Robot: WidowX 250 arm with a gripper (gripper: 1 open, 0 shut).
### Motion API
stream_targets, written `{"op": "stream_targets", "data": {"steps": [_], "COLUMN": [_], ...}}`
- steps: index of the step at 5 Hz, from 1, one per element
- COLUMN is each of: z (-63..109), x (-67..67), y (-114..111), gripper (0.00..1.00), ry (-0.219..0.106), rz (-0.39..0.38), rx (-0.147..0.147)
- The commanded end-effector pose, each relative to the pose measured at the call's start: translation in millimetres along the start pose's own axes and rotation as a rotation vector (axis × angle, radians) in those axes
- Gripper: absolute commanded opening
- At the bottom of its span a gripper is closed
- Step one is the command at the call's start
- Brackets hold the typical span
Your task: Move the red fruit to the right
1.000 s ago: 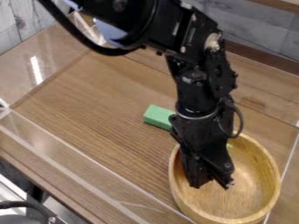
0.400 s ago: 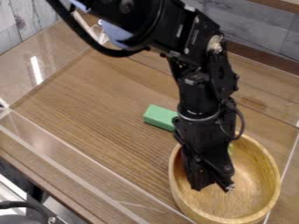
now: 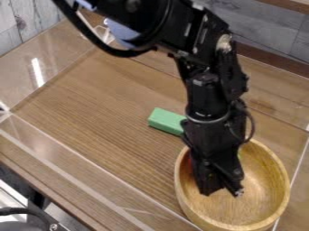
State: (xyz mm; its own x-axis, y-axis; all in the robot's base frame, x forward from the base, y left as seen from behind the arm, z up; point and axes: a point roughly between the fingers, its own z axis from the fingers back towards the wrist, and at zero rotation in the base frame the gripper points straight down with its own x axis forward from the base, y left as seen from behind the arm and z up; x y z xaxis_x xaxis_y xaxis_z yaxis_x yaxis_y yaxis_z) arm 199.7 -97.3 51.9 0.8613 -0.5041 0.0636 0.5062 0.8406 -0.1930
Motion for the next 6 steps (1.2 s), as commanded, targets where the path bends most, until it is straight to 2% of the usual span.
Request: {"op": "stream_targets", "data": {"steps": [1, 2, 3, 4, 5, 6], "z": [10.2, 11.7, 25.8, 47.8, 78.5, 91.1], "x": [15.0, 16.4, 17.8, 20.7, 24.2, 24.9], "y": [2.9, 3.4, 2.7, 3.5, 10.7, 13.2], "gripper": [0.0, 0.0, 0.0, 0.0, 0.0, 0.0], "ry": [-0.052, -0.056, -0.079, -0.115, -0.16, -0.185], "rz": [-0.014, -0.014, -0.008, 0.006, 0.042, 0.049], "rx": [0.01, 0.009, 0.028, 0.06, 0.117, 0.133]}}
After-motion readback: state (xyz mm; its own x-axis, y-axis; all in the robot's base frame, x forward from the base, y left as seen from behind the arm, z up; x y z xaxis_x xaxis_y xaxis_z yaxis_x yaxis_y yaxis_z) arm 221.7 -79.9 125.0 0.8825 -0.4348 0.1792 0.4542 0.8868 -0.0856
